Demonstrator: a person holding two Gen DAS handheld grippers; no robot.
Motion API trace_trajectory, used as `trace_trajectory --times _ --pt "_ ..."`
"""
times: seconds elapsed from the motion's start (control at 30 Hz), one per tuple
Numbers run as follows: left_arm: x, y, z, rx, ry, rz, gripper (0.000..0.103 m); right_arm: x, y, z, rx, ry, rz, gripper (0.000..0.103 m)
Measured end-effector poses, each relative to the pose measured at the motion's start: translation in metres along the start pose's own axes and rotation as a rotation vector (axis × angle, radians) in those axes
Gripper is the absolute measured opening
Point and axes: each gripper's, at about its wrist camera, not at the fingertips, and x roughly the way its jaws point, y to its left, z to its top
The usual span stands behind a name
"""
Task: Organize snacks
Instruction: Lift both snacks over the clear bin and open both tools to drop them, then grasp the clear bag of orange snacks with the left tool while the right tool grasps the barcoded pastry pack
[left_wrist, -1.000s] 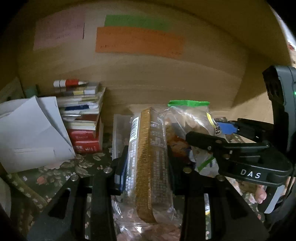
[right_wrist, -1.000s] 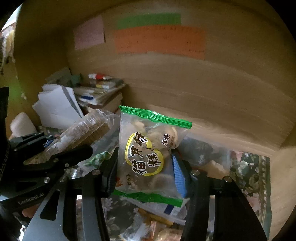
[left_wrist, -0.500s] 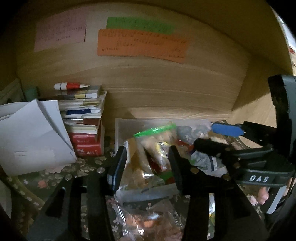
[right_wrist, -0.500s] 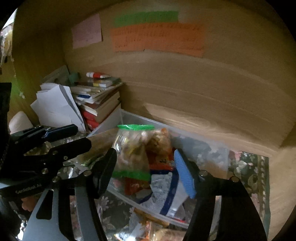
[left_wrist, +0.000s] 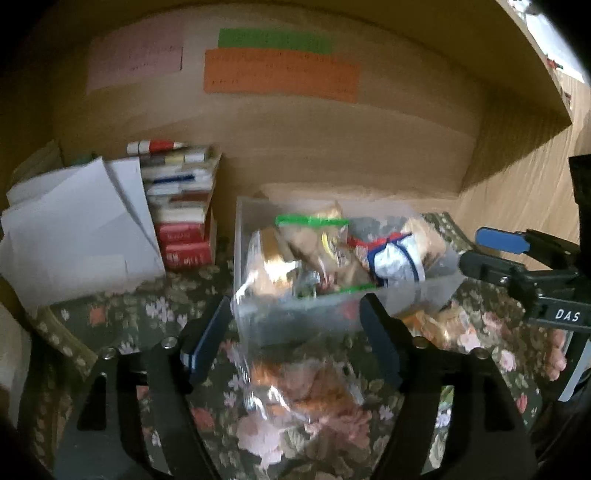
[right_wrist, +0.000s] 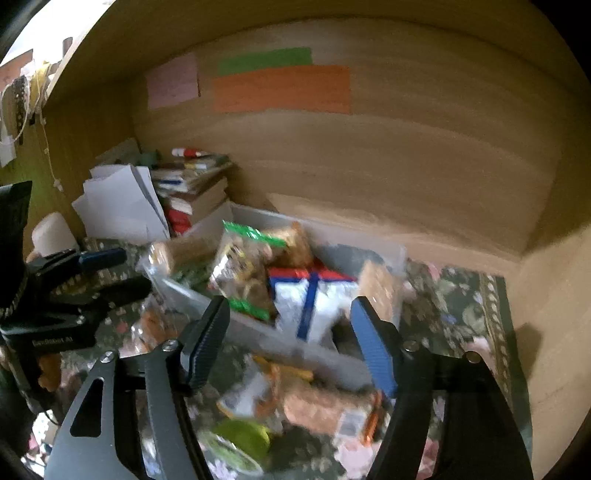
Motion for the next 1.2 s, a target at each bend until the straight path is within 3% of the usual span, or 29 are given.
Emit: trace_trajectory --times 0.2,0.43,0.8,1.03,1.2 --pt "0.010 0.002 -0.022 -0.019 0.070 0.005 0.080 0.004 -0.021 -0.029 0.033 0.063 -0.043 0.069" --pt "0.034 0.001 -0.044 -0.044 0.156 -0.009 0.083 0.025 -0.040 -0.057 0.068 0.172 -0.028 0.075" --pt "0.069 -0.008 -0.059 -0.030 0.260 -0.033 0.086 0.052 -0.034 -0.059 0.043 0.224 0.030 0.087" --pt "0.063 -0.004 -0.060 -0.052 0.228 -0.062 0.071 0.062 -0.023 -0.062 0.007 0.250 0.064 0.086" --pt "0.051 -0.005 -0.063 -0.038 0.206 -0.066 0.062 0.060 -0.018 -0.063 -0.008 0.264 0.078 0.067"
